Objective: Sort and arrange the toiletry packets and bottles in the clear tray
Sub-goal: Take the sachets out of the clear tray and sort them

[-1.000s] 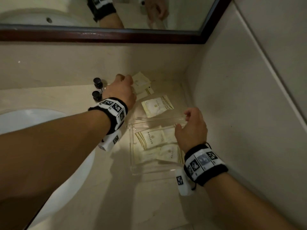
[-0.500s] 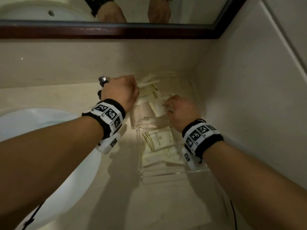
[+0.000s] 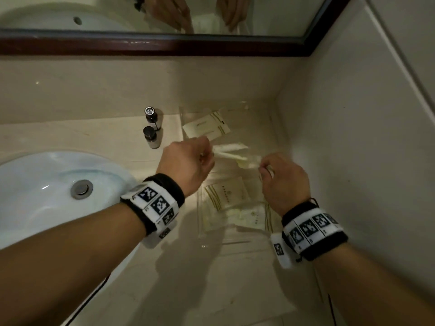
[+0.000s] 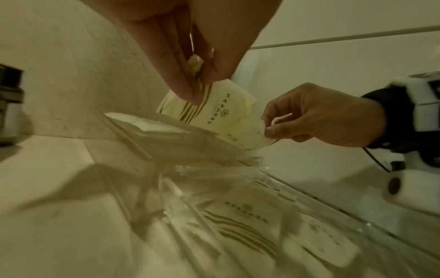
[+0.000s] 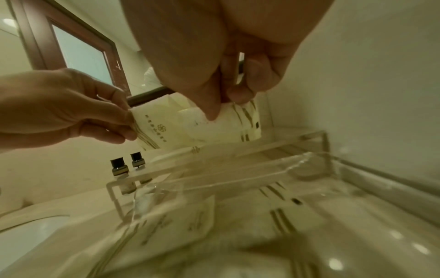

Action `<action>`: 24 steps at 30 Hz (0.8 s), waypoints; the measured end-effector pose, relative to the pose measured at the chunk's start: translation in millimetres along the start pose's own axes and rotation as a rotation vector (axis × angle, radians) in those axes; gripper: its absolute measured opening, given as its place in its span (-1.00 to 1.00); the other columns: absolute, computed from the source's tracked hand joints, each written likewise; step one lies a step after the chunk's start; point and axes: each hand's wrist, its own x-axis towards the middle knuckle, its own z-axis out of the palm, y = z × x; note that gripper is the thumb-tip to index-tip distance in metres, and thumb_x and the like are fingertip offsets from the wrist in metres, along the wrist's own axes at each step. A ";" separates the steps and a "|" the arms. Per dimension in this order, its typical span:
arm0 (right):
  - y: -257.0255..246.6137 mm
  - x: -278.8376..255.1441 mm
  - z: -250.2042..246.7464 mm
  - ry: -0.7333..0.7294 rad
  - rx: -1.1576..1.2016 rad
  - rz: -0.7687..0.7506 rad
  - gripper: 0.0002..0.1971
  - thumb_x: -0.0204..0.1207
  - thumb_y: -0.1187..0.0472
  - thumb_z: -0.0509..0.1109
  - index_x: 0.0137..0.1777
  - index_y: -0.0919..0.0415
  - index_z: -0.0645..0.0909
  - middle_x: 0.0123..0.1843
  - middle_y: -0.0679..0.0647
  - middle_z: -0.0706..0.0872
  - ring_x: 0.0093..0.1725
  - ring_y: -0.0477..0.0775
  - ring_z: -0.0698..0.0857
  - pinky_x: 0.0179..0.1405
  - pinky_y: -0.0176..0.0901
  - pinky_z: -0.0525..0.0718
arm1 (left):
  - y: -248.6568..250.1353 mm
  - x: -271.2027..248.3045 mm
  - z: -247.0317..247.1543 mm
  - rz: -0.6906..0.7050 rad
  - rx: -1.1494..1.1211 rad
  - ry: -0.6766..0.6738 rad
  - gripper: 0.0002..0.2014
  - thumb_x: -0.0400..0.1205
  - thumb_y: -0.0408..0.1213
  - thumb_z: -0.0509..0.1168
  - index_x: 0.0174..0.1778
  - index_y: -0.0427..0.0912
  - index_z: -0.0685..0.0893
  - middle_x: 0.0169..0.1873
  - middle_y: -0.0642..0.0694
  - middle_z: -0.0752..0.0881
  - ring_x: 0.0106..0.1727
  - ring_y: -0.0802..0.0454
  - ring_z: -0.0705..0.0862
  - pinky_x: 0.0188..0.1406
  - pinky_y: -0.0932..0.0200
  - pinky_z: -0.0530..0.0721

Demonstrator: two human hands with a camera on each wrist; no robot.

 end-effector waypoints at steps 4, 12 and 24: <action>21.6 -34.9 -10.8 0.057 -0.002 0.046 -0.89 0.46 0.31 0.44 -0.20 0.09 0.60 -0.18 -0.03 0.69 -0.30 0.11 0.66 -0.35 -0.02 0.68 | 4.8 -18.4 19.4 0.062 -0.025 -0.014 -0.82 0.51 -0.16 0.26 -0.19 -0.17 0.70 -0.26 -0.09 0.79 -0.33 -0.14 0.76 -0.33 -0.10 0.78; 59.2 -85.1 -8.8 -0.039 -0.009 0.064 -0.93 0.45 0.30 0.32 -0.24 0.13 0.55 -0.24 0.00 0.61 -0.36 0.13 0.59 -0.45 -0.06 0.61 | 14.0 -42.8 40.6 0.072 0.071 -0.173 -0.71 0.48 -0.05 0.13 -0.26 -0.12 0.68 -0.29 -0.04 0.77 -0.37 -0.16 0.73 -0.41 -0.05 0.73; 61.5 -129.8 3.6 -0.172 -0.093 0.126 -0.95 0.31 0.21 0.33 -0.32 0.05 0.57 -0.26 -0.10 0.62 -0.36 0.06 0.60 -0.51 -0.09 0.63 | 9.8 -65.8 49.8 0.059 0.122 -0.229 -0.88 0.47 -0.16 0.23 -0.33 -0.07 0.62 -0.21 -0.01 0.79 -0.33 -0.13 0.74 -0.40 -0.07 0.73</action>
